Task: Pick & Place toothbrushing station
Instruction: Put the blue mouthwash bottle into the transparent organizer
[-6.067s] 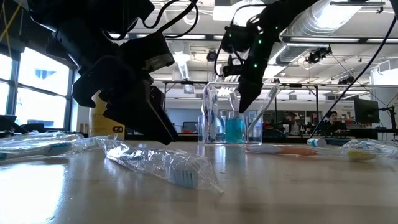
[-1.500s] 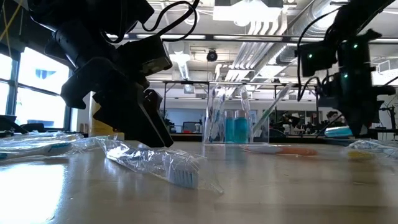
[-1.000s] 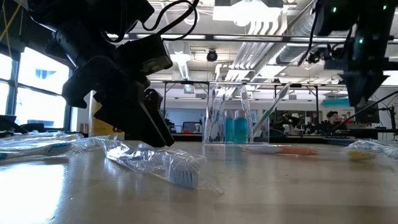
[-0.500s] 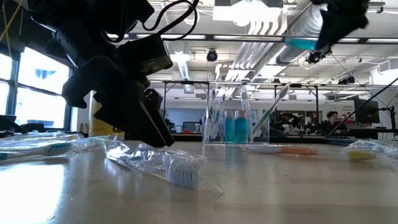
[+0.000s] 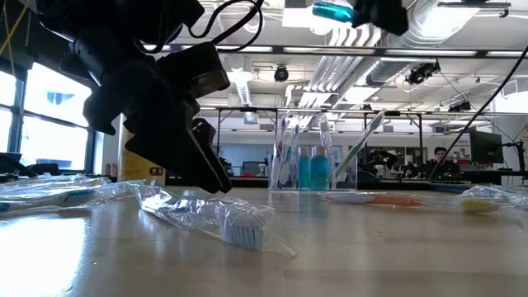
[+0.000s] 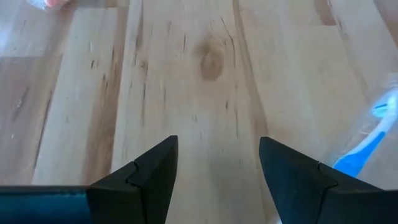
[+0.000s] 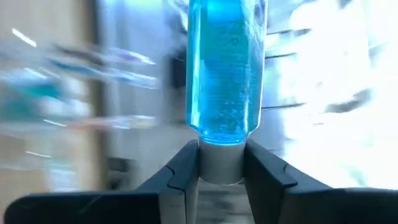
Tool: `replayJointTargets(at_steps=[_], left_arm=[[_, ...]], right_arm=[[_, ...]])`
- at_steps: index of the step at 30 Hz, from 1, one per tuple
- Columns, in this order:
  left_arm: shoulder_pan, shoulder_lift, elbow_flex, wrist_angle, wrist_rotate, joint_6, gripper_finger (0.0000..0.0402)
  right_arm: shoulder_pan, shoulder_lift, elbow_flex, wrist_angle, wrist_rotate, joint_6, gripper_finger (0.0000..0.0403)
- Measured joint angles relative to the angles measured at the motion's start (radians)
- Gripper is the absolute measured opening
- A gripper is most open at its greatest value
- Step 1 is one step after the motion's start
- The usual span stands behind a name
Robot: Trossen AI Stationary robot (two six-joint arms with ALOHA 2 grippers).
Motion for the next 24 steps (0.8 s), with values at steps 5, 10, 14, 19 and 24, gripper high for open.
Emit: replayJointTargets(at_steps=[5, 10, 14, 19, 24], left_arm=[[-0.002, 0.0, 0.0, -0.007, 0.041, -0.048, 0.0218], [-0.002, 0.0, 0.0, -0.005, 0.057, -0.069, 0.0218], [-0.002, 0.0, 0.0, -0.006, 0.058, -0.076, 0.0218], [0.0, 0.0, 0.0, -0.006, 0.058, -0.061, 0.0218], [0.014, -0.011, 0.0, -0.042, 0.059, -0.014, 0.0218]], right_arm=[[-0.054, 0.064, 0.001, 0.237, 0.094, -0.47, 0.009], [-0.108, 0.096, 0.001, 0.272, 0.035, -0.62, 0.0089], [-0.16, 0.11, 0.001, 0.247, 0.023, -0.654, 0.0089], [-0.209, 0.125, 0.002, 0.28, -0.027, -0.762, 0.0089], [-0.244, 0.145, 0.002, 0.297, -0.102, -0.932, 0.0089]])
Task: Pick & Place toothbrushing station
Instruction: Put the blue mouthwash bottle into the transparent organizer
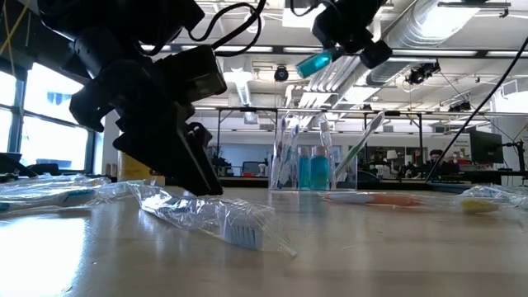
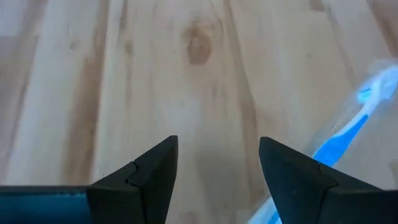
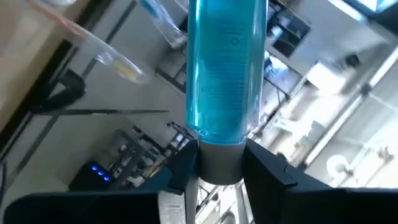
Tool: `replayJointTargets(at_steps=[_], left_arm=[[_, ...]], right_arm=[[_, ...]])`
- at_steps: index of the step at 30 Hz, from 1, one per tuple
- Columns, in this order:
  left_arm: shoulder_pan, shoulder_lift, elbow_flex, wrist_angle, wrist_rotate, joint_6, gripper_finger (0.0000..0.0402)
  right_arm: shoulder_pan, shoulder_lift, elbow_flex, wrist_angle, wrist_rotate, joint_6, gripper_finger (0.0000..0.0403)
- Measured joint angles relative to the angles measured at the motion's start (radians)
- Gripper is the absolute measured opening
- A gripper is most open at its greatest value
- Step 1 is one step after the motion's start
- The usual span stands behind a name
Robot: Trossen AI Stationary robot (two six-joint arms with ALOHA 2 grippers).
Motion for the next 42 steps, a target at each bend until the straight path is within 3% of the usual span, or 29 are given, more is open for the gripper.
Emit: replayJointTargets(at_steps=[8, 15, 19, 26, 36, 42], left_arm=[[0.088, -0.074, 0.0, -0.136, 0.019, 0.054, 0.0218], [0.14, -0.162, 0.0, -0.261, 0.215, 0.179, 0.0218], [0.139, -0.218, 0.001, -0.305, 0.247, 0.266, 0.0218], [0.148, -0.269, 0.002, -0.316, 0.246, 0.337, 0.0218], [0.245, -0.276, 0.001, -0.324, 0.251, 0.423, 0.0218], [0.312, -0.276, 0.001, -0.321, 0.313, 0.446, 0.0218]], right_arm=[[-0.04, 0.031, -0.002, 0.143, -0.118, -0.246, 0.0089], [-0.059, 0.077, 0.0, 0.26, -0.194, -0.417, 0.0089], [-0.074, 0.12, -0.001, 0.268, -0.222, -0.464, 0.0089], [-0.087, 0.185, -0.003, 0.226, -0.218, -0.459, 0.0089], [-0.145, 0.191, -0.002, 0.112, -0.235, -0.396, 0.0089], [-0.2, 0.191, -0.002, 0.122, -0.258, -0.406, 0.0089]])
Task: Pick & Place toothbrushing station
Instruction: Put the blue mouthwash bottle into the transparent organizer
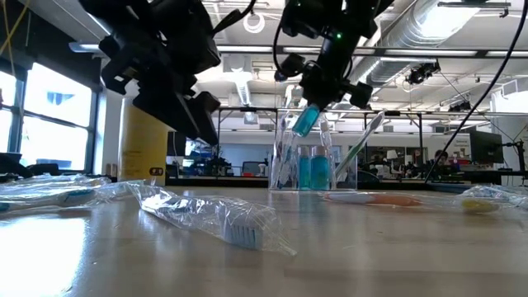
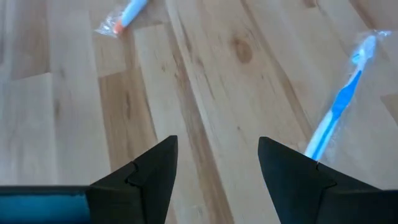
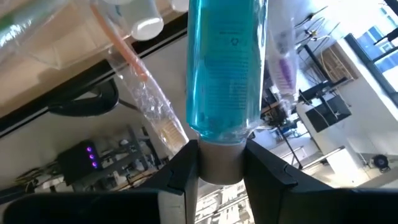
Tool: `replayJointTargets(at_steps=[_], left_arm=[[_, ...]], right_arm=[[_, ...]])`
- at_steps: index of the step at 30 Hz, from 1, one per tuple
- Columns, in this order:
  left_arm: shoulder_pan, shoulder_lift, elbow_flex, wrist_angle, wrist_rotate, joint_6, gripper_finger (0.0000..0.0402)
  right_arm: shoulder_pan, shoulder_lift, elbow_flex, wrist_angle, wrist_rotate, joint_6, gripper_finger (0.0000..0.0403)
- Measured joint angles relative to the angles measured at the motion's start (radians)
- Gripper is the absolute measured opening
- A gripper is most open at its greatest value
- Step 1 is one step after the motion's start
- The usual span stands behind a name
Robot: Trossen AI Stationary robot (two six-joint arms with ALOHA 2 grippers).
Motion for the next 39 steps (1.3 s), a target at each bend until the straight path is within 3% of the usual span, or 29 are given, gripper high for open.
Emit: replayJointTargets(at_steps=[13, 21, 39], left_arm=[[0.034, 0.0, 0.0, 0.027, 0.028, 0.069, 0.0218], [0.034, 0.0, 0.0, 0.029, 0.029, 0.069, 0.0218], [0.035, 0.0, 0.0, 0.018, 0.101, 0.077, 0.0218]], right_arm=[[0.016, 0.065, -0.017, 0.041, -0.011, -0.003, 0.0089], [0.009, 0.084, -0.018, 0.042, 0.044, 0.041, 0.0089], [0.012, 0.083, -0.018, -0.103, -0.001, 0.12, 0.0089]])
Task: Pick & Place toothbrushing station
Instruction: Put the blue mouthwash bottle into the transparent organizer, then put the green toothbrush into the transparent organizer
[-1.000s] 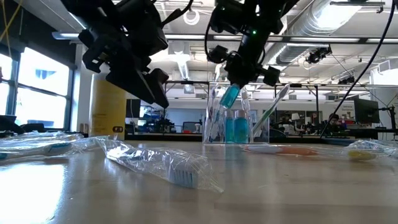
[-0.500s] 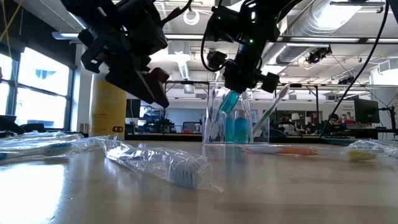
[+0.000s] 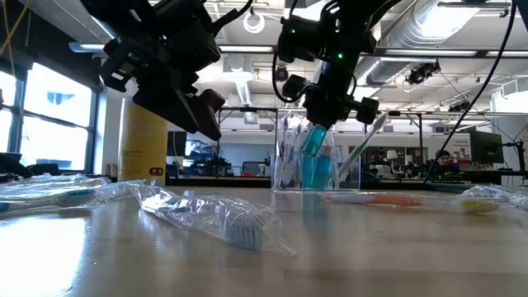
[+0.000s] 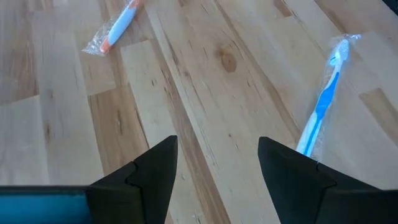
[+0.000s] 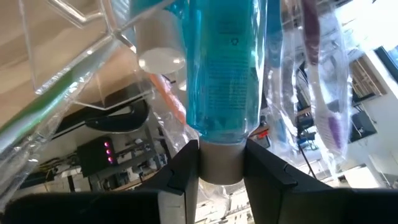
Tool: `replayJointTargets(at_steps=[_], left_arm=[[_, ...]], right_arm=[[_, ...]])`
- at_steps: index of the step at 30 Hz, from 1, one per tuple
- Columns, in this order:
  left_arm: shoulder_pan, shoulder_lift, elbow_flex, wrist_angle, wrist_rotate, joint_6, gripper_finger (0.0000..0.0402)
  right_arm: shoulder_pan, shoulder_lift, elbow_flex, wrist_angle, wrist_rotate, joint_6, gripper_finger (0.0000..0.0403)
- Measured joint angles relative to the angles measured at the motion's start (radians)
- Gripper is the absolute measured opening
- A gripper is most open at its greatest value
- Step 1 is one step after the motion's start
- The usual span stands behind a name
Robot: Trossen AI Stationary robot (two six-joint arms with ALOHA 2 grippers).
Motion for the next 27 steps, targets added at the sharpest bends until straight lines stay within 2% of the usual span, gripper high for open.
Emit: replayJointTargets(at_steps=[9, 17, 24, 27], left_arm=[[0.0, 0.0, 0.0, 0.002, 0.0, 0.0, 0.0218], [0.0, 0.0, 0.0, 0.002, -0.001, 0.0, 0.0218], [0.0, 0.0, 0.0, 0.003, -0.002, 0.016, 0.0218], [0.0, 0.0, 0.0, 0.003, -0.002, 0.017, 0.0218]], right_arm=[[0.0, -0.001, 0.0, -0.045, -0.031, 0.016, 0.009], [-0.003, -0.001, 0.0, -0.041, -0.074, 0.024, 0.0176], [-0.003, -0.001, 0.0, -0.006, -0.069, 0.024, 0.0189], [-0.002, -0.001, 0.0, 0.045, -0.017, 0.019, 0.0187]])
